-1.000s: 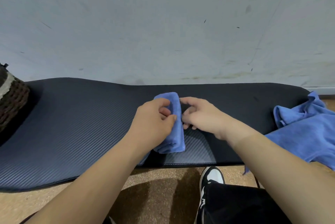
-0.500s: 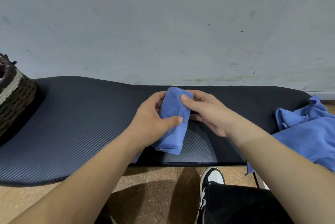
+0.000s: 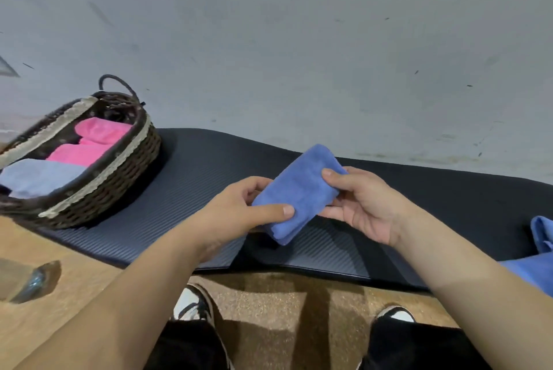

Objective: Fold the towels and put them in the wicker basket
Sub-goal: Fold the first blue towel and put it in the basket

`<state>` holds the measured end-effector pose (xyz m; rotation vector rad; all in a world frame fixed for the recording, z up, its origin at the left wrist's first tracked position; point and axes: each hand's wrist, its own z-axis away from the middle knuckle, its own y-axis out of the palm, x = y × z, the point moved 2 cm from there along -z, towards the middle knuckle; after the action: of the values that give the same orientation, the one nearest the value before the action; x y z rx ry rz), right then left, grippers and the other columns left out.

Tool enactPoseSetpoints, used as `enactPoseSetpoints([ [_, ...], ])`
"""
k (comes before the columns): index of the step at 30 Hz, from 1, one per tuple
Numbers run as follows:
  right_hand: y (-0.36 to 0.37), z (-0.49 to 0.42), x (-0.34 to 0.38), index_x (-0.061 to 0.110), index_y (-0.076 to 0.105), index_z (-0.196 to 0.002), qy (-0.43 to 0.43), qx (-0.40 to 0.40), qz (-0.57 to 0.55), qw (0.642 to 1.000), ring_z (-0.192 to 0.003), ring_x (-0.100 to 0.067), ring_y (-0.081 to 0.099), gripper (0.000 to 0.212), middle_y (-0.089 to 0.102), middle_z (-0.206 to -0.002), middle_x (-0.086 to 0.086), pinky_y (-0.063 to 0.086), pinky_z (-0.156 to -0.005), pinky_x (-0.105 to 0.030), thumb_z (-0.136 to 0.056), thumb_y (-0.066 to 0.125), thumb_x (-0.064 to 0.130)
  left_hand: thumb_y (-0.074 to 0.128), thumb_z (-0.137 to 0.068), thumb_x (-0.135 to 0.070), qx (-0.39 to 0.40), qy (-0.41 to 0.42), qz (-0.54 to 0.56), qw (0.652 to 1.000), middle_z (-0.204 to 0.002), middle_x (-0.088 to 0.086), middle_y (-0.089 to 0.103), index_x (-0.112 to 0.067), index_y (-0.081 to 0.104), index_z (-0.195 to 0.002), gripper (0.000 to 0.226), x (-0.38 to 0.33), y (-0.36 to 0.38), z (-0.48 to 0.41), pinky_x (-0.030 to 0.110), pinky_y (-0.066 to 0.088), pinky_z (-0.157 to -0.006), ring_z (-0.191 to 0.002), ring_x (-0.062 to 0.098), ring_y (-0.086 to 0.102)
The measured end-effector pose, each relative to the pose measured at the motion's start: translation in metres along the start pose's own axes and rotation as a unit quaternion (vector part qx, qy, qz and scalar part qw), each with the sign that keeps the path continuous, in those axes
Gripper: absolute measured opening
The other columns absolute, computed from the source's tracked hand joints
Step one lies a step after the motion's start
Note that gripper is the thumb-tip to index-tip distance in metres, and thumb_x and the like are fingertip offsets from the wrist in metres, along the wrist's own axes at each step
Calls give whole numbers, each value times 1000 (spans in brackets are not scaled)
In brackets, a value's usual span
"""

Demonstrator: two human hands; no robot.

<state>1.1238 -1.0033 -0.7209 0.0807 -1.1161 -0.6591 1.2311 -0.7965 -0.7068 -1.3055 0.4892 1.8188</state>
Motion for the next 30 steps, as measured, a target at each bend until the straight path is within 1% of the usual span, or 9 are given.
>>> enactPoseSetpoints([
  [2,14,0,-5,-2,64,-123,4,2,-22,1000,-111,-35,74,26,75,-119,-21,58,-96,-52,-101,62,14,87,-73,-18,11,4,26,1000,-114,3,77,-20,67,-122,53,-1,-14,8,34,61,-89,-107,19,74],
  [4,29,-1,-11,0,64,-125,22,16,-9,1000,-112,-35,73,28,73,-123,-21,56,-99,-54,-101,61,15,87,-72,-6,-22,16,10,1000,-111,1,78,-21,67,-120,54,1,-31,16,30,62,-83,-101,16,75],
  [7,45,-4,-19,4,69,-125,51,16,68,996,-107,-31,74,33,74,-123,-18,58,-97,-55,-98,63,21,85,-61,-7,-111,13,51,992,-108,4,77,-23,67,-118,61,2,-62,23,34,63,-78,-93,17,75],
  [10,74,-4,-21,13,77,-113,64,27,157,985,-97,-29,73,29,76,-108,-11,60,-90,-51,-95,67,33,84,-71,-5,-158,19,83,984,-108,7,76,-21,64,-120,55,-3,-94,28,34,59,-71,-93,23,74],
  [14,128,-10,-18,20,67,-102,46,9,246,968,-87,-26,73,30,70,-98,-10,59,-85,-47,-90,71,47,81,-79,-11,-198,39,19,979,-111,3,76,-21,66,-122,46,-14,-148,36,40,62,-85,-102,23,74],
  [18,191,-23,-19,22,70,-97,49,6,249,967,-81,-24,69,28,69,-91,-7,60,-78,-41,-91,73,48,82,-76,-23,-209,41,-47,976,-109,-4,78,-23,71,-120,46,-28,-213,57,43,62,-93,-102,19,75],
  [23,290,-51,-23,13,74,-101,64,47,221,972,-79,-22,69,31,70,-87,-7,61,-77,-41,-93,74,43,73,-89,-4,-269,26,-103,957,-110,3,75,-17,70,-120,34,-42,-300,87,37,63,-83,-99,21,73],
  [27,347,-76,-30,13,70,-102,81,75,211,971,-71,-20,64,35,66,-85,-7,57,-66,-35,-94,70,47,70,-91,0,-312,13,-71,947,-109,9,71,-12,66,-122,33,-34,-351,97,23,58,-58,-87,21,70],
  [30,367,-95,-36,15,66,-99,83,62,248,963,-57,-16,56,35,63,-76,-4,50,-54,-28,-96,67,49,70,-90,-2,-346,11,-98,933,-109,7,71,-14,66,-123,35,-20,-371,88,27,58,-66,-92,20,69],
])
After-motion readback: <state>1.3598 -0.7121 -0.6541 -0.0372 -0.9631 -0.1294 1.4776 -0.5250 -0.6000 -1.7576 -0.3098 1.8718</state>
